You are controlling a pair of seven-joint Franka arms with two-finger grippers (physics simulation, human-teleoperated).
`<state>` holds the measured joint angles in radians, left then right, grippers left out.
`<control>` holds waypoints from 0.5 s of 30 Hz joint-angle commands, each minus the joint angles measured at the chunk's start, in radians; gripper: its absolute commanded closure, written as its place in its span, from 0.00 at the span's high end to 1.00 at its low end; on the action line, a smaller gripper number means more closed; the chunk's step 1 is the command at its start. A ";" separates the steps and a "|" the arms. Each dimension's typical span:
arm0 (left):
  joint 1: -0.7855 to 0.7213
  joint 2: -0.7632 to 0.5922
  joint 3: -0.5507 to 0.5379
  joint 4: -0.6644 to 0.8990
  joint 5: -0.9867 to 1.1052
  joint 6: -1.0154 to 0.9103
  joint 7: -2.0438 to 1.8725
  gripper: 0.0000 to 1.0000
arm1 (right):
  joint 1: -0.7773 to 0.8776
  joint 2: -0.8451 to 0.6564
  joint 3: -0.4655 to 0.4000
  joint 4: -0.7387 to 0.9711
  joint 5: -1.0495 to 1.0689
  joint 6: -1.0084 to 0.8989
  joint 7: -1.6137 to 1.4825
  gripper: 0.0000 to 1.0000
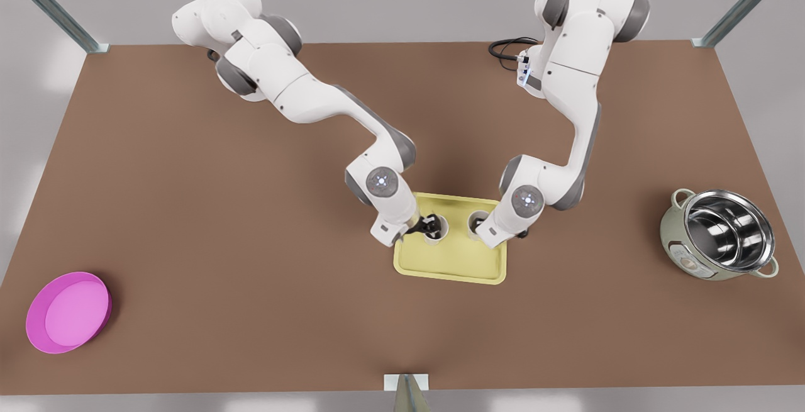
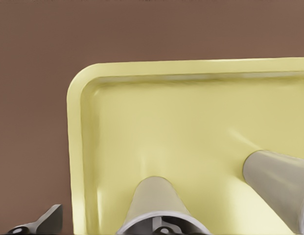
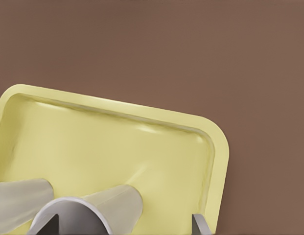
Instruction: Use the left arm to pick up the white IKEA cup from the tray and place it on the middle-left position; use the right arm to pick up the white IKEA cup from the tray and place it on the middle-right position
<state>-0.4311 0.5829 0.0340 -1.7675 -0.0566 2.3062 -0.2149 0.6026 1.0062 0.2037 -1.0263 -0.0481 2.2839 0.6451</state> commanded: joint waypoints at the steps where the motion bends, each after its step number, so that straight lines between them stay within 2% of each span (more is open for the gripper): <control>1: -0.003 -0.003 0.000 0.002 -0.002 0.048 -0.097 0.73 | 0.009 0.023 -0.007 0.015 -0.003 0.143 0.173 1.00; 4: -0.015 -0.006 0.000 0.002 -0.003 0.047 -0.112 0.42 | 0.016 0.034 0.000 0.015 -0.004 0.163 0.159 1.00; 5: -0.015 -0.008 0.000 0.002 -0.003 0.044 -0.109 0.28 | 0.017 0.031 0.005 0.015 -0.006 0.149 0.162 1.00; 6: -0.015 -0.015 0.001 0.002 -0.003 0.036 -0.109 0.25 | 0.019 0.020 0.017 0.014 -0.003 0.086 0.174 1.00; 9: -0.015 -0.035 0.001 0.002 -0.002 0.001 -0.110 0.24 | 0.031 0.022 0.016 0.014 0.001 0.092 0.177 1.00; 11: -0.014 -0.038 0.001 0.002 -0.002 0.001 -0.110 0.17 | 0.029 0.022 0.016 0.006 -0.004 0.085 0.173 1.00; 13: -0.001 -0.060 0.014 0.016 -0.002 -0.019 -0.090 0.16 | 0.031 0.022 0.014 0.005 -0.009 0.028 0.099 1.00; 15: 0.103 -0.092 0.014 0.051 -0.003 -0.103 0.040 0.15 | 0.031 0.022 0.014 0.006 -0.006 0.016 0.082 1.00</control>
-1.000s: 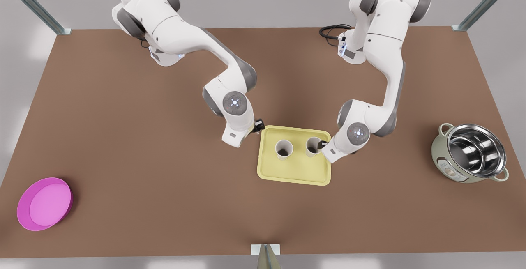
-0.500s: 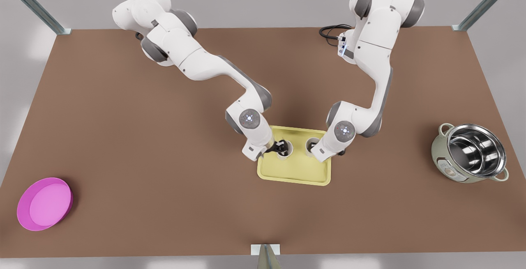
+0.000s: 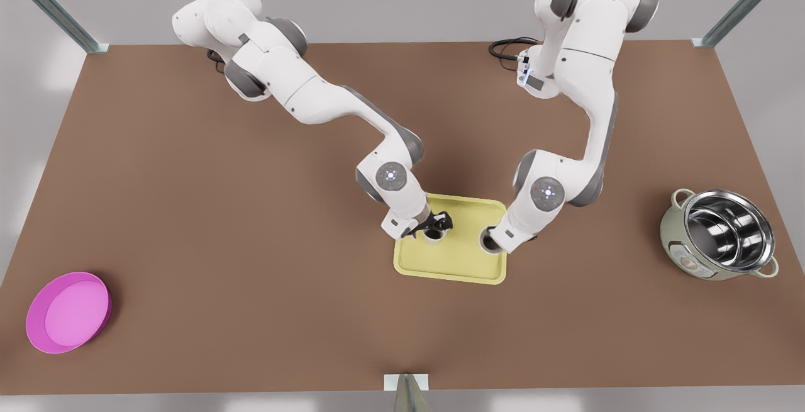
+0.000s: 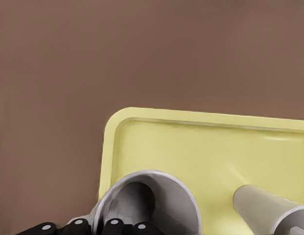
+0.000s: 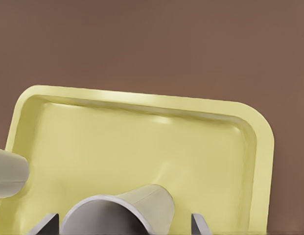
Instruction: Use the left arm to pick up the white IKEA cup from the tray and place it on the middle-left position; use the right arm to pick up the white IKEA cup from the tray and place it on the middle-right position
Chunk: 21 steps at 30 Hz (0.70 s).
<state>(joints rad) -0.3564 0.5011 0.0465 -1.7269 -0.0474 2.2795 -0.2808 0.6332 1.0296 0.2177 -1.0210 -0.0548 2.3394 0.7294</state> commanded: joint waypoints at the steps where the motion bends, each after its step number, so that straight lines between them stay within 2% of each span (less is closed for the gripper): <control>1: 0.076 -0.022 0.001 0.009 -0.012 -0.097 0.179 0.15 | 0.000 0.000 0.000 0.001 0.000 -0.049 -0.002 1.00; 4: 0.218 -0.012 0.001 0.012 -0.009 -0.032 0.347 0.13 | -0.001 -0.002 -0.001 0.001 -0.002 -0.100 -0.031 1.00; 11: 0.298 0.074 0.007 0.010 0.001 0.248 0.348 0.12 | 0.002 0.006 -0.001 -0.002 -0.053 -0.129 -0.067 0.95; 12: 0.298 0.077 0.007 0.010 0.001 0.262 0.348 0.12 | 0.005 0.007 -0.001 -0.002 -0.054 -0.127 -0.068 0.89; 14: 0.297 0.097 0.007 0.010 0.000 0.327 0.345 0.12 | 0.014 0.015 -0.003 -0.004 -0.054 -0.124 -0.088 0.57; 16: 0.298 0.108 0.007 0.010 -0.002 0.348 0.345 0.12 | 0.016 0.020 -0.001 -0.004 -0.054 -0.118 -0.090 0.40; 18: 0.298 0.129 0.007 0.010 -0.008 0.365 0.345 0.12 | 0.022 0.024 -0.003 -0.002 -0.074 -0.117 -0.088 0.29; 19: 0.298 0.129 0.007 0.010 -0.008 0.365 0.345 0.15 | 0.022 0.024 -0.003 -0.002 -0.079 -0.117 -0.088 0.25; 20: 0.298 0.129 0.007 0.010 -0.003 0.367 0.350 0.79 | 0.022 0.024 -0.003 -0.002 -0.079 -0.115 -0.088 0.20; 21: 0.298 0.129 0.007 0.010 0.001 0.365 0.350 1.00 | 0.022 0.024 -0.003 -0.002 -0.079 -0.115 -0.087 0.04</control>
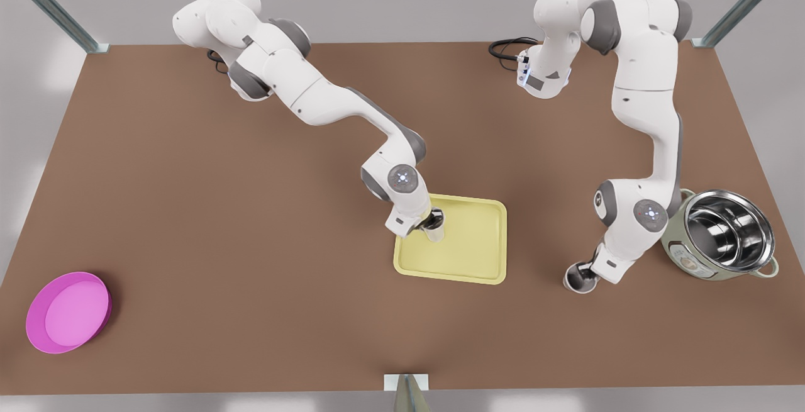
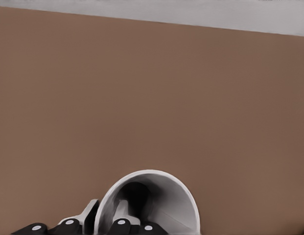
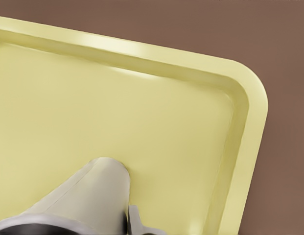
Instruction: Use the left arm to pick up the white IKEA cup from the tray and place it on the middle-left position; use the right arm to pick up the white IKEA cup from the tray and place it on the middle-right position
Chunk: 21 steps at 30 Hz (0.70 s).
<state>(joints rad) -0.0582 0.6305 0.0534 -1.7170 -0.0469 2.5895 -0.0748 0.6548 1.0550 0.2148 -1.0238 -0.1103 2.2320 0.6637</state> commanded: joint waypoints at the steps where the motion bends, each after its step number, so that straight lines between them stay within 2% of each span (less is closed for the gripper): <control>1: 0.000 0.000 0.000 -0.001 0.001 0.054 0.145 1.00 | 0.000 -0.001 0.000 0.001 -0.025 -0.008 -0.019 0.04; 2: 0.000 0.000 0.000 -0.001 0.001 0.054 0.145 1.00 | 0.000 -0.001 0.000 0.001 -0.023 -0.008 -0.019 0.07; 3: -0.002 0.000 0.000 -0.003 0.002 0.054 0.145 1.00 | -0.001 -0.003 -0.002 0.002 -0.023 -0.008 -0.016 0.17; 6: -0.002 -0.034 0.002 -0.015 0.062 -0.003 0.142 1.00 | -0.017 -0.047 -0.003 0.001 -0.011 -0.018 -0.010 0.17; 7: -0.005 -0.063 0.003 -0.013 0.064 -0.084 0.142 1.00 | -0.029 -0.070 -0.003 -0.006 -0.012 -0.031 0.017 0.17; 9: -0.057 -0.207 0.000 0.004 0.225 -0.428 0.136 1.00 | -0.053 -0.116 0.000 -0.032 -0.009 -0.069 0.021 0.17; 10: -0.083 -0.255 0.000 0.039 0.237 -0.563 0.129 1.00 | -0.086 -0.151 0.000 -0.061 -0.011 -0.112 0.017 0.17; 11: -0.084 -0.261 -0.013 0.111 0.193 -0.661 0.060 1.00 | -0.107 -0.191 0.003 -0.130 -0.011 -0.114 0.011 0.17; 12: -0.083 -0.281 -0.014 0.183 0.026 -0.770 0.032 1.00 | -0.130 -0.208 0.003 -0.163 -0.011 -0.114 0.010 0.17; 14: -0.077 -0.452 -0.006 0.174 -0.014 -0.908 0.044 1.00 | -0.256 -0.271 0.074 -0.260 -0.011 -0.157 -0.078 0.17; 15: -0.075 -0.543 -0.006 0.084 -0.005 -0.858 0.088 1.00 | -0.311 -0.312 0.095 -0.326 -0.011 -0.157 -0.134 0.17; 16: -0.074 -0.575 -0.004 0.016 -0.005 -0.746 0.090 1.00 | -0.348 -0.339 0.101 -0.381 -0.011 -0.157 -0.183 0.18; 17: -0.075 -0.525 -0.006 0.069 -0.005 -0.747 0.090 1.00 | -0.374 -0.345 0.103 -0.423 -0.011 -0.157 -0.214 0.18; 20: -0.074 -0.519 -0.006 0.073 -0.004 -0.747 0.089 1.00 | -0.382 -0.369 0.104 -0.515 -0.012 -0.146 -0.233 0.20; 21: -0.074 -0.514 -0.006 0.073 -0.002 -0.746 0.087 1.00 | -0.380 -0.362 0.104 -0.516 -0.011 -0.146 -0.233 0.24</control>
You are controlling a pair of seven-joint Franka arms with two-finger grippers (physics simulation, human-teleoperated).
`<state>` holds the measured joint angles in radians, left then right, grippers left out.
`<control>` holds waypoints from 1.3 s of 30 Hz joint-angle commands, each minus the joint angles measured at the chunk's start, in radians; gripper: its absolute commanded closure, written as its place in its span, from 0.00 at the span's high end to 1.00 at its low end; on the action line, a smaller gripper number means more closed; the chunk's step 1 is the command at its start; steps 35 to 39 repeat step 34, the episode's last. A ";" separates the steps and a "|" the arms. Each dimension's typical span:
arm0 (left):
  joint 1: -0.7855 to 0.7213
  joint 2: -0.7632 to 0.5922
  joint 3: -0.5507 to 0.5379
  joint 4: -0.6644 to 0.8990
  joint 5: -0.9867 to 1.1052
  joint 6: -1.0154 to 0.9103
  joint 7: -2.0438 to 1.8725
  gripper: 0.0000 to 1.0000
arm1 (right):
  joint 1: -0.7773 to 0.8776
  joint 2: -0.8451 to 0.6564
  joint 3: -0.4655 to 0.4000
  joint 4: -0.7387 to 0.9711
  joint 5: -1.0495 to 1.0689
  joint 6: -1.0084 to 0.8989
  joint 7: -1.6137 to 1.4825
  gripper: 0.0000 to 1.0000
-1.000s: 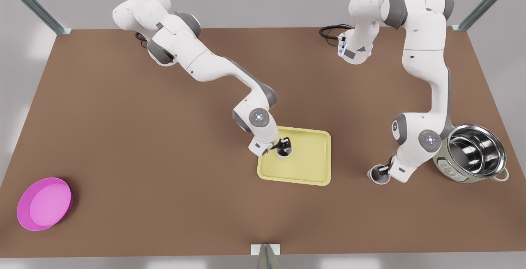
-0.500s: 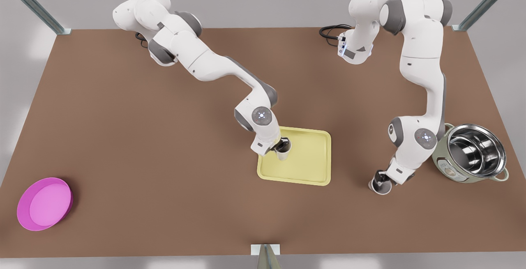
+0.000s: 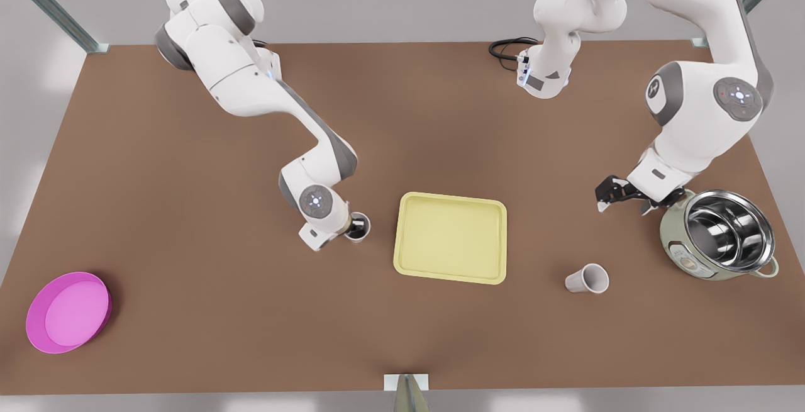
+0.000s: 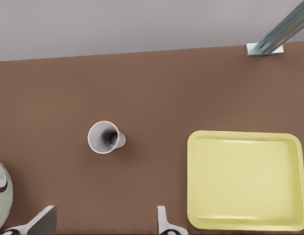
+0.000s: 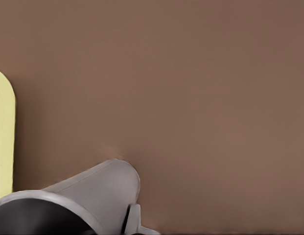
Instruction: Use the left arm to pick up the white IKEA cup from the tray and place it on the middle-left position; use the right arm to pick up the white IKEA cup from the tray and place it on the middle-right position
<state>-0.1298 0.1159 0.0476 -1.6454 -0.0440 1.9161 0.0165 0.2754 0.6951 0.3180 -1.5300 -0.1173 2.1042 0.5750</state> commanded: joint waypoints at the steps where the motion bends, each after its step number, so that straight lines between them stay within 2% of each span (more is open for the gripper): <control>1: -0.002 0.005 0.000 0.001 -0.007 -0.071 -0.004 1.00 | -0.001 0.000 0.001 -0.021 -0.004 -0.018 -0.142 0.26; 2: -0.002 0.005 0.000 0.001 -0.007 -0.071 -0.004 1.00 | -0.001 0.001 0.001 -0.029 -0.004 -0.016 -0.142 0.27; 3: -0.002 0.005 0.000 0.001 -0.007 -0.071 -0.004 1.00 | -0.001 0.007 0.001 -0.032 -0.004 -0.013 -0.142 0.36; 5: -0.001 0.011 0.000 0.001 -0.005 -0.069 -0.003 1.00 | 0.001 0.007 0.001 -0.036 -0.004 -0.013 -0.142 0.59; 6: -0.001 0.011 0.000 0.001 -0.005 -0.068 -0.004 1.00 | -0.001 0.007 0.001 -0.036 -0.004 -0.013 -0.142 0.77; 8: -0.001 0.011 0.001 0.001 -0.005 -0.068 -0.004 1.00 | -0.002 0.007 0.001 -0.036 -0.004 -0.013 -0.142 0.94; 15: -0.002 0.013 0.001 0.001 -0.005 -0.068 -0.004 1.00 | -0.032 -0.009 0.001 -0.036 -0.004 -0.029 -0.142 1.00; 21: -0.001 0.013 0.006 0.001 -0.005 -0.068 -0.003 1.00 | -0.047 -0.045 0.001 -0.039 -0.004 -0.067 -0.144 1.00; 25: -0.001 0.013 0.005 0.001 -0.005 -0.068 -0.004 1.00 | -0.167 -0.253 -0.010 -0.029 -0.016 -0.070 -0.172 1.00; 29: -0.002 0.013 0.005 0.001 -0.005 -0.071 -0.004 1.00 | -0.292 -0.529 -0.028 -0.027 -0.010 -0.374 -0.331 1.00; 30: -0.002 0.013 0.005 0.001 -0.007 -0.071 -0.004 1.00 | -0.285 -0.578 -0.068 -0.059 -0.002 -0.417 -0.375 1.00; 31: -0.002 0.013 0.005 0.001 -0.007 -0.071 -0.004 1.00 | -0.263 -0.641 -0.146 -0.153 0.070 -0.372 -0.471 1.00; 32: -0.002 0.013 0.005 0.001 -0.007 -0.071 -0.004 1.00 | -0.256 -0.677 -0.180 -0.214 0.099 -0.348 -0.527 1.00; 39: -0.002 0.013 0.005 -0.001 -0.007 -0.071 -0.004 1.00 | -0.268 -0.660 -0.197 -0.210 0.100 -0.377 -0.544 1.00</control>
